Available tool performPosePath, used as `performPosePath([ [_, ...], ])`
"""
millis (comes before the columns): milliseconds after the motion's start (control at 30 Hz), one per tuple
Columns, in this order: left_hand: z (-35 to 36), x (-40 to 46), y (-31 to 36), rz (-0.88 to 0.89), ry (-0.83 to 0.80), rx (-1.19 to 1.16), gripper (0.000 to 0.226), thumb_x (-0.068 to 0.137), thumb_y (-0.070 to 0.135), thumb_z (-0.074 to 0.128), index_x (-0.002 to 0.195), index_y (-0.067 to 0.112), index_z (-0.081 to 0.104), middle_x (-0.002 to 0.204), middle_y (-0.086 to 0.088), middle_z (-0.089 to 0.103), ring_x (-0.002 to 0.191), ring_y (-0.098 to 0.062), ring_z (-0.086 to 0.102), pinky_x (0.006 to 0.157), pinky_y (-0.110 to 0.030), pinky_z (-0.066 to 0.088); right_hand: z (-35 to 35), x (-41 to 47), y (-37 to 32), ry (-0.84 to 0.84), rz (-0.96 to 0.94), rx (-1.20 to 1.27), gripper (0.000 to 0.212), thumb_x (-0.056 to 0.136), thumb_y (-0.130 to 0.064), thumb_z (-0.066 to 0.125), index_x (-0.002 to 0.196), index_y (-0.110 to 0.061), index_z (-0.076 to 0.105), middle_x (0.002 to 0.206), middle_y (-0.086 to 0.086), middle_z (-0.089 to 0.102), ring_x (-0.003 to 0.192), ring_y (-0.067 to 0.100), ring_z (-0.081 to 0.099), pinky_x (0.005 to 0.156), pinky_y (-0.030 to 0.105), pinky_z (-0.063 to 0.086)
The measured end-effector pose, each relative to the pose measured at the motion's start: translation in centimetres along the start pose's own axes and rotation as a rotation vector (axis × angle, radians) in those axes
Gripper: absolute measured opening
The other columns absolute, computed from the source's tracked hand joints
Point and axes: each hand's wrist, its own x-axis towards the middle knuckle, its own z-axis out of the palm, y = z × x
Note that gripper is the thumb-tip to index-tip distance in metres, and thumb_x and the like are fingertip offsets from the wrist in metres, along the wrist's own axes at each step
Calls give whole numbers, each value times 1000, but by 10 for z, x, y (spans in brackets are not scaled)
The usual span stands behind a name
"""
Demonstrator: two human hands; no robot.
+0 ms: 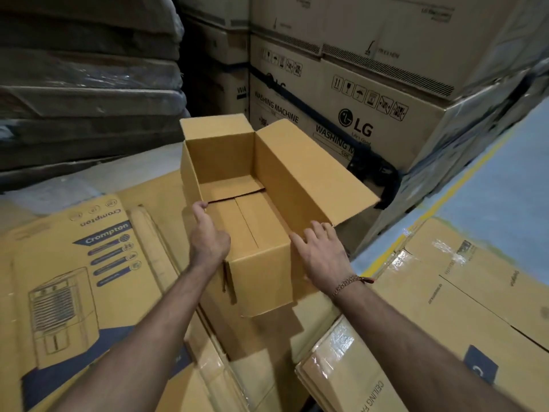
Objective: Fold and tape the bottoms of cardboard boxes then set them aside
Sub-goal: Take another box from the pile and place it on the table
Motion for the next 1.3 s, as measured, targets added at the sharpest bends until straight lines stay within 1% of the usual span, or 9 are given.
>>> performPosePath([
  [133, -17, -10, 16, 174, -16, 7, 80, 94, 2, 67, 145, 32, 13, 99, -2, 66, 75, -24, 69, 57, -43, 62, -21, -15, 0, 64, -20, 85, 24, 85, -14, 72, 105, -25, 65, 103, 1, 61, 100, 27, 60, 76, 40, 40],
  [233, -28, -18, 32, 281, -84, 14, 84, 98, 5, 65, 154, 30, 8, 103, 6, 67, 74, -13, 67, 56, -26, 52, -28, -40, -4, 104, -7, 73, 31, 59, -8, 87, 75, -27, 67, 76, -5, 58, 71, 22, 60, 54, 31, 31],
  [333, -32, -31, 49, 306, -102, 25, 74, 103, 10, 60, 159, 30, 16, 116, 8, 64, 88, -8, 61, 61, -18, 42, -37, -72, -9, 183, 51, 70, 33, 58, -3, 84, 73, -26, 67, 71, -6, 56, 65, 20, 56, 48, 29, 36],
  [600, -28, -147, 83, 333, -141, 24, 47, 104, 19, 60, 149, 15, 46, 136, -11, 63, 122, -32, 62, 94, -44, 53, -70, -201, -13, 142, 362, 172, 24, 64, -10, 85, 79, -24, 73, 77, -4, 58, 75, 20, 56, 57, 35, 56],
  [733, -19, -209, 105, 270, -142, 61, 28, 104, 28, 63, 126, 11, 64, 115, -8, 67, 103, -28, 63, 77, -37, 48, -90, -280, -19, 143, 445, 231, 17, 79, -16, 75, 96, -21, 72, 93, -2, 61, 92, 22, 58, 72, 36, 55],
  [933, 3, -300, 153, 483, -218, 24, 17, 106, 22, 59, 103, 12, 72, 97, -5, 70, 90, -22, 66, 72, -35, 53, -98, -383, -6, 42, 558, 223, 18, 93, -21, 70, 110, -19, 66, 107, 3, 66, 101, 26, 60, 80, 38, 51],
  [1100, 22, -344, 178, 572, -326, -47, 14, 105, 22, 63, 104, 15, 75, 94, 2, 67, 91, -17, 63, 74, -31, 49, -98, -437, 32, -483, 596, 284, 88, 74, -99, 38, 102, -21, 67, 96, 2, 69, 91, 22, 60, 94, 46, 46],
  [1200, 41, -355, 191, 608, -392, -82, 17, 102, 24, 68, 113, 14, 77, 95, 4, 69, 98, -20, 69, 74, -29, 50, -95, -474, 53, -516, 572, 414, 106, 68, -106, 24, 115, -24, 73, 102, -1, 72, 101, 19, 59, 106, 47, 36],
  [1300, 59, -358, 203, 675, -440, -83, 19, 102, 24, 67, 116, 14, 76, 98, 2, 70, 99, -19, 68, 76, -30, 51, -85, -507, 70, -434, 561, 514, 114, 59, -109, 33, 138, -32, 63, 135, 1, 65, 141, 28, 38, 121, 53, 23],
])
